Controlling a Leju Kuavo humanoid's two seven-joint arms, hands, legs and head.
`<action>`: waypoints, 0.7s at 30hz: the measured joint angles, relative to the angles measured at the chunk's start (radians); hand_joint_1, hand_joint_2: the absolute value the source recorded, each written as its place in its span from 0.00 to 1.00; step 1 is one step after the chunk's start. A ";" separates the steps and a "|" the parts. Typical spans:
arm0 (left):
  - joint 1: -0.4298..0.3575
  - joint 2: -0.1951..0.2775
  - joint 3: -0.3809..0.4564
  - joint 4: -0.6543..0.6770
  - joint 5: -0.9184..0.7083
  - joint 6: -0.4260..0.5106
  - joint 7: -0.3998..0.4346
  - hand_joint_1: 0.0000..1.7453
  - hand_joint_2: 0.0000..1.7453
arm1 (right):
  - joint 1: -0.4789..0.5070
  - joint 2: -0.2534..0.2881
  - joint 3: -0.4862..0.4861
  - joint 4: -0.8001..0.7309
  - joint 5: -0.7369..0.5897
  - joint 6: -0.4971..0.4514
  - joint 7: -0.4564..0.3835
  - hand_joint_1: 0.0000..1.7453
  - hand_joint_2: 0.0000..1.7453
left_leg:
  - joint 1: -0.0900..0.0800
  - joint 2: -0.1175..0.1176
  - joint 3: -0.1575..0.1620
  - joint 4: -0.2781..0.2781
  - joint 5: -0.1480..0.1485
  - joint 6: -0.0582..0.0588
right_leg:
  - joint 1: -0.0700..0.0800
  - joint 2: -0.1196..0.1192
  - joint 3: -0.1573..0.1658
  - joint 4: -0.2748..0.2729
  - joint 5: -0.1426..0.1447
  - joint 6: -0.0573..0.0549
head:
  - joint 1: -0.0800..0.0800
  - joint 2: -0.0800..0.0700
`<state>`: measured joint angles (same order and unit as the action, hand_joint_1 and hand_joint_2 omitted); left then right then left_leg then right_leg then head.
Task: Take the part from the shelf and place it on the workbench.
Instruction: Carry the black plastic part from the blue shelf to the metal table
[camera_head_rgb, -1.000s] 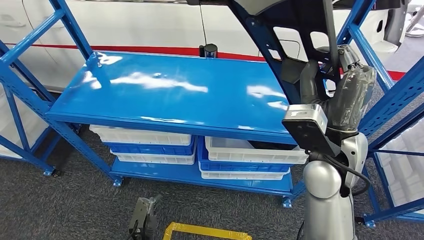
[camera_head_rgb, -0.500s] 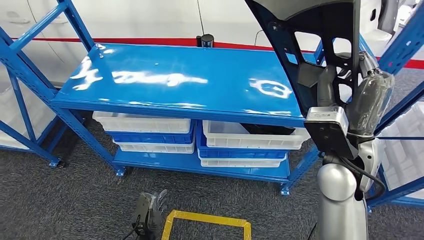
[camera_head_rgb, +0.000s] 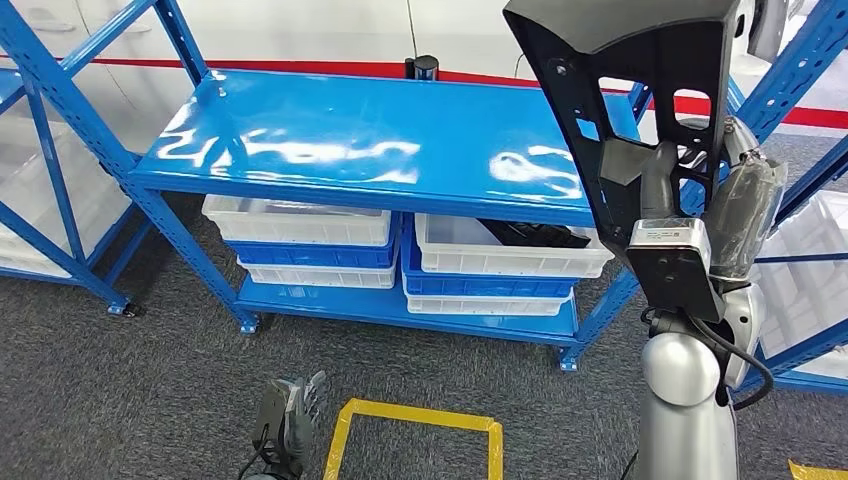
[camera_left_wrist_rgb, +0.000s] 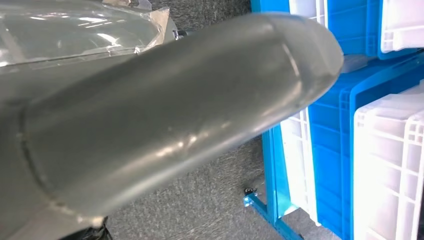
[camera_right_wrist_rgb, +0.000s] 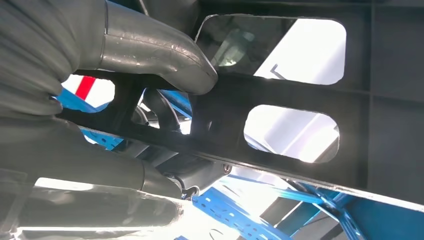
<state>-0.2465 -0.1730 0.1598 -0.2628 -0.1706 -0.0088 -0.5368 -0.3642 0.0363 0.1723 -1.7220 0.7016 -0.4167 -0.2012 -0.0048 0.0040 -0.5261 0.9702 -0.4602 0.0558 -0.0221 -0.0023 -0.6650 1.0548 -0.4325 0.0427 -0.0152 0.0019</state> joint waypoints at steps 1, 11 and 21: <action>-0.001 0.000 0.000 -0.001 0.000 -0.001 -0.001 0.00 0.00 | 0.002 -0.004 -0.004 0.000 -0.003 0.002 -0.001 1.00 1.00 | 0.001 0.002 -0.013 -0.001 0.013 0.005 | 0.000 0.001 -0.020 0.057 -0.045 -0.006 | 0.002 0.000; -0.001 0.001 0.001 -0.002 0.015 -0.011 -0.002 0.00 0.00 | 0.032 -0.018 -0.027 0.000 -0.040 0.021 -0.010 1.00 1.00 | -0.004 0.004 -0.146 0.033 0.109 -0.023 | 0.003 0.003 0.172 -0.053 -0.099 0.010 | 0.003 0.000; 0.013 0.011 0.024 -0.002 0.042 -0.004 -0.030 0.00 0.00 | 0.118 -0.019 -0.060 0.007 -0.106 0.029 -0.048 1.00 1.00 | 0.009 -0.003 -0.181 0.310 -0.070 -0.061 | 0.003 -0.001 0.057 -0.054 0.004 -0.036 | -0.010 0.000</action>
<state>-0.2334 -0.1623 0.1835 -0.2644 -0.1287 -0.0124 -0.5673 -0.2457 0.0175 0.1127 -1.7146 0.5952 -0.3876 -0.2495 0.0041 0.0007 -0.7072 1.2801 -0.5306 -0.0048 -0.0194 -0.0029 -0.6076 1.0005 -0.4290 0.0062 -0.0248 0.0019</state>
